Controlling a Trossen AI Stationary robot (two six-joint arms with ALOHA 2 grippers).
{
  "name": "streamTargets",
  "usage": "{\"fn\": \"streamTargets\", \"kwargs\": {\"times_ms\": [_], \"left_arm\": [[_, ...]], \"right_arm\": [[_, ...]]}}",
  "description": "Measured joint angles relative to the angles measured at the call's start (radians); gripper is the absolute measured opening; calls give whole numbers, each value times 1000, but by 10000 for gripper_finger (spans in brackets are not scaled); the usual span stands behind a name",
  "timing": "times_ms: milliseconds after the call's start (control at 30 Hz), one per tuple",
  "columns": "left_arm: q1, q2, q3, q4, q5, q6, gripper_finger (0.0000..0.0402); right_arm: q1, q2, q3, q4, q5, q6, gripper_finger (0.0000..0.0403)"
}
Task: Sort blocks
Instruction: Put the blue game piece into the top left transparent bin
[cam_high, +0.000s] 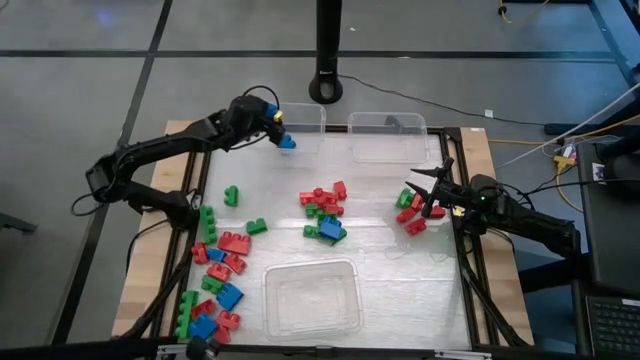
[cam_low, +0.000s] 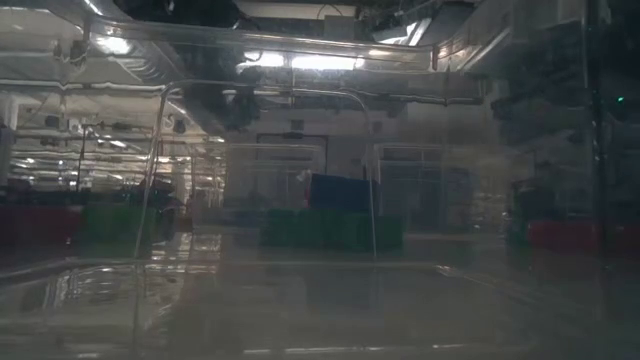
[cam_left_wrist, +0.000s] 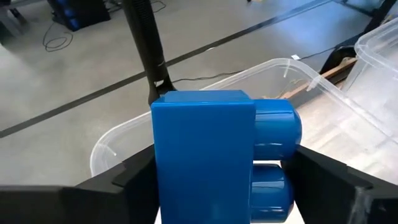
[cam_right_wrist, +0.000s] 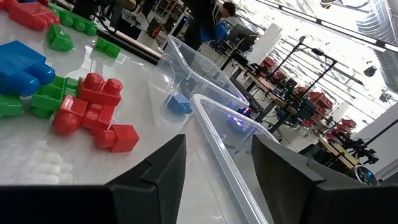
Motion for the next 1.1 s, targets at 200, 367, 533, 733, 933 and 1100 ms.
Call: {"fn": "streamTargets", "kwargs": {"times_ms": [200,367,533,733,933,1100], "left_arm": [[-1,-5,0,-31,-2,-65,336],[-22,-15,0,-66,25,-27,340],[-116,-102,0,-103,56,-9,336],[-297,-237,1,-282,65,-67,336],[-488,-291,1,-536,67,-278,336],[-631,-280,1,-738,152,-496,336]], "right_arm": [[0,0,0,0,0,0,186],[0,0,0,0,0,0,186],[0,0,0,0,0,0,186],[0,0,0,-6,0,0,186],[0,0,0,-7,0,0,186],[0,0,0,-12,0,-1,186]]}}
